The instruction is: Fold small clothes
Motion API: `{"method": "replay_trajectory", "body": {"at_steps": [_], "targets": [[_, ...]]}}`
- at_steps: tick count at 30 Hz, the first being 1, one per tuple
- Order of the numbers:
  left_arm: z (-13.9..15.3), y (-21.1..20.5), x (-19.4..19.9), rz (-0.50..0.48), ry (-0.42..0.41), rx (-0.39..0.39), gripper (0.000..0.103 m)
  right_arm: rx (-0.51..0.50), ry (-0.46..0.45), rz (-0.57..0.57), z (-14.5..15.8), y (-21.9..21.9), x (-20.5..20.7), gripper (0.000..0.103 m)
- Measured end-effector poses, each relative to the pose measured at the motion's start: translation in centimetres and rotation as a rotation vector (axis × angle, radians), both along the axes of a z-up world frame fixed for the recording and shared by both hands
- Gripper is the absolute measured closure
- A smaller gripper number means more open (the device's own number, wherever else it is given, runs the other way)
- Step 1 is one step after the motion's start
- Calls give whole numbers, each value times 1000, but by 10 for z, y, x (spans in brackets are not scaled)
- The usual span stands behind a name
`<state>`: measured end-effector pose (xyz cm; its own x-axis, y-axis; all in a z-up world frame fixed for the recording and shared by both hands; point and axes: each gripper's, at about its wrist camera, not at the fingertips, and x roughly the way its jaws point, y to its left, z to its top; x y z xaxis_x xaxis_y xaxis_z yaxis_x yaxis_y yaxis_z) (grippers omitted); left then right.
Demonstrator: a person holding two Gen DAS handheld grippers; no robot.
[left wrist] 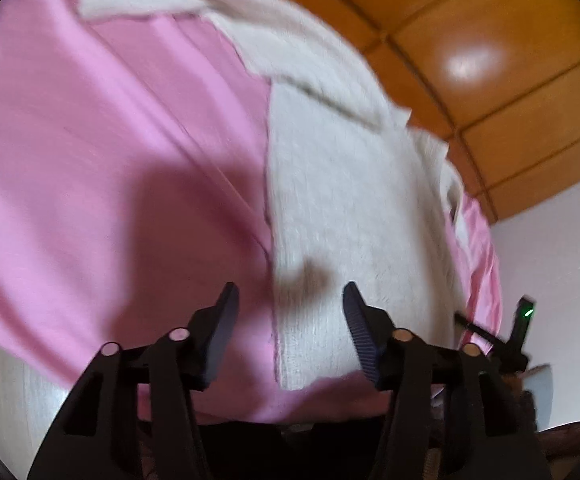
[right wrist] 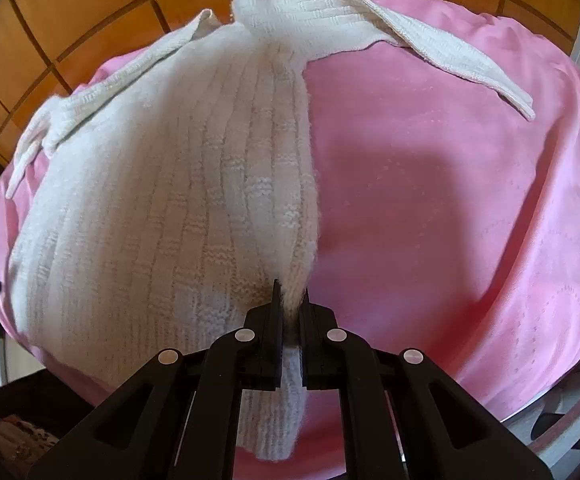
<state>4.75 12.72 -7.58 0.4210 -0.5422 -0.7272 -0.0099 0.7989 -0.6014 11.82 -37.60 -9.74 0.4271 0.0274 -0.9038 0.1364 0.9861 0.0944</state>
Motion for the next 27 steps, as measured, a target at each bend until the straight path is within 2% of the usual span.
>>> {"method": "replay_trajectory", "body": {"at_steps": [1,2,3,4,9,11,14,16,17,18,19,20,22,24,27], "targets": [[-5,-8,3,-22,8,6,71,3,-6,1,3,1,0,98],[-8,-13,5,-44,10,14,92,6,-13,3,5,3,-1,98],[-11,-20,7,-61,7,39,99,14,-26,4,11,3,-2,98],[-9,-25,8,-76,-7,66,99,23,-41,5,18,2,-3,98],[26,-2,-8,-70,-77,76,100,106,-132,42,59,4,-21,98],[34,9,-15,-72,-82,122,101,74,-102,64,56,7,-25,99],[17,12,-16,-79,-22,173,99,17,9,76,23,13,-20,99],[6,10,-8,-52,21,202,95,-19,32,68,13,16,-14,99],[5,14,-5,-27,21,192,76,-24,31,59,13,17,-12,98],[6,21,-1,13,12,183,68,-40,23,57,16,17,-9,98],[10,32,4,71,-7,193,62,-69,-1,60,23,19,-7,92],[15,43,11,120,-23,229,62,-111,-33,57,32,20,-3,81],[23,61,27,172,-44,282,61,-152,-82,46,45,22,4,68],[29,82,44,248,-60,357,61,-136,-139,46,55,28,16,68],[35,118,82,358,-61,446,58,-106,-147,90,50,53,37,67]]}}
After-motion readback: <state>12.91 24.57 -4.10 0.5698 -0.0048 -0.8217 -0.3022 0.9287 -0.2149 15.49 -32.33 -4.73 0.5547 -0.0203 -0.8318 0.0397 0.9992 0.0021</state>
